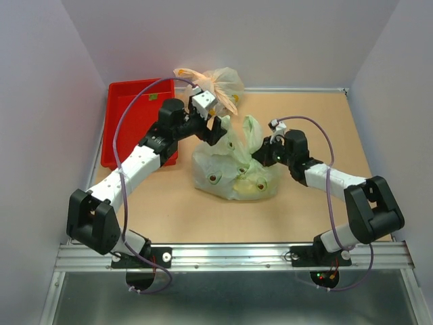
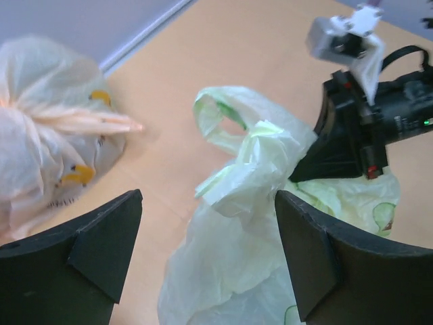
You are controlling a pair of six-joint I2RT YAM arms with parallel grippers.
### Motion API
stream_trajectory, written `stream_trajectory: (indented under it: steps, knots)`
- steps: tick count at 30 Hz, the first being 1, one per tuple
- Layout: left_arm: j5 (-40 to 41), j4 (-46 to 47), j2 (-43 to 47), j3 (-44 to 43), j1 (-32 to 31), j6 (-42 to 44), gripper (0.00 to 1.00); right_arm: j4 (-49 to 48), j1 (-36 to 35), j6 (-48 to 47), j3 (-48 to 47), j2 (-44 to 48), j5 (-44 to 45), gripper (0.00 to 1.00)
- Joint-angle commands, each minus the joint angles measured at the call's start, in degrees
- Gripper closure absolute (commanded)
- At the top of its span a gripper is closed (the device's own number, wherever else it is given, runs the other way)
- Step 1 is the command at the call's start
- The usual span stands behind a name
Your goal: Place the fake fruits into the plastic bag and tie a complex knot
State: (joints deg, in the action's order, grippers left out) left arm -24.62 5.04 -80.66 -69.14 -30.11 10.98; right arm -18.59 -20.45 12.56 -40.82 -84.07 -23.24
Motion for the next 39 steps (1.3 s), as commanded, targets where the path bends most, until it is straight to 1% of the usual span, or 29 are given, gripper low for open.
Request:
stream_trajectory:
  steps: [1,2,3,4,7,10,13,16,22,24,25,26,27,29,30,31,32,33,35,38,39]
  knots:
    - [-8.11,8.04,3.14,6.11,4.61,-10.09,0.07,0.66,-1.09,-3.32,-3.04,-0.74,-1.27,1.0]
    - [-9.64,10.06,3.75,7.52,4.97,-10.71,0.01,0.75,-1.26,-4.46,-3.13,-0.83,-2.32,0.99]
    - [-11.57,11.21,4.8,8.93,4.97,-12.55,0.01,0.83,-1.35,-4.91,-3.21,-0.83,-2.77,1.0]
    - [-15.85,12.44,5.42,11.55,5.15,-12.74,0.01,0.92,-1.35,-6.22,-3.39,-0.83,-3.9,1.0]
    - [-20.01,17.37,6.22,15.95,4.97,-14.06,0.01,1.1,-1.61,-6.93,-4.18,-1.53,-5.49,1.0]
    - [-19.59,17.99,4.64,17.63,4.88,-12.66,0.01,1.54,-1.79,-8.16,-4.8,-2.41,-7.07,1.0]
    - [-20.11,22.72,2.36,18.87,4.8,-13.53,0.01,1.45,-1.96,-9.65,-5.06,-3.02,-7.95,1.0]
    - [-19.68,27.64,-0.71,18.35,3.31,-14.15,0.01,1.45,-2.14,-10.97,-5.5,-3.55,-9.35,1.0]
    - [-16.61,30.64,-6.86,16.33,1.02,-13.53,0.01,1.8,-2.67,-14.57,-5.59,-3.64,-12.34,1.0]
    - [-17.47,32.83,-9.15,15.71,0.75,-13.53,0.01,2.06,-3.1,-16.42,-5.41,-3.64,-12.88,1.0]
    - [-17.48,32.93,-10.21,14.31,0.4,-13.44,0.03,2.24,-3.11,-17.03,-5.41,-3.64,-13.05,1.0]
    - [-18.17,33.02,-11.17,13.52,-0.3,-13.36,0.09,2.42,-3.28,-17.56,-5.41,-3.82,-13.31,1.0]
    - [-19.05,33.54,-12.14,12.81,-0.56,-13.79,0.25,2.59,-3.37,-18.61,-5.33,-4.08,-13.23,1.0]
    - [-19.59,33.98,-14.52,11.32,-1.61,-14.32,0.43,2.77,-3.46,-19.23,-5.5,-4.52,-12.71,1.0]
    - [-19.41,34.68,-15.48,11.4,-1.97,-14.67,0.55,2.94,-3.46,-19.41,-5.59,-5.04,-12.27,1.0]
    - [-19.41,35.21,-15.75,11.66,-2.15,-14.76,0.61,2.94,-3.46,-19.5,-5.68,-5.4,-12.26,1.0]
    - [-19.32,35.56,-16.1,12.01,-2.5,-14.76,0.64,3.03,-3.46,-19.94,-5.68,-5.4,-11.74,1.0]
    - [-18.71,35.74,-16.54,12.54,-2.67,-14.94,0.7,3.03,-3.46,-20.03,-5.76,-5.66,-11.3,1.0]
    - [-18.36,36.01,-16.72,13.24,-2.59,-15.73,0.7,2.94,-3.46,-20.03,-5.85,-5.75,-10.51,1.0]
    - [-16.78,35.13,-15.49,14.3,-2.5,-15.56,0.84,3.03,-3.46,-19.68,-5.68,-5.23,-9.46,1.0]
    - [-16.77,34.34,-14.88,14.47,-2.33,-15.12,0.86,3.12,-3.46,-19.5,-5.59,-4.96,-9.1,1.0]
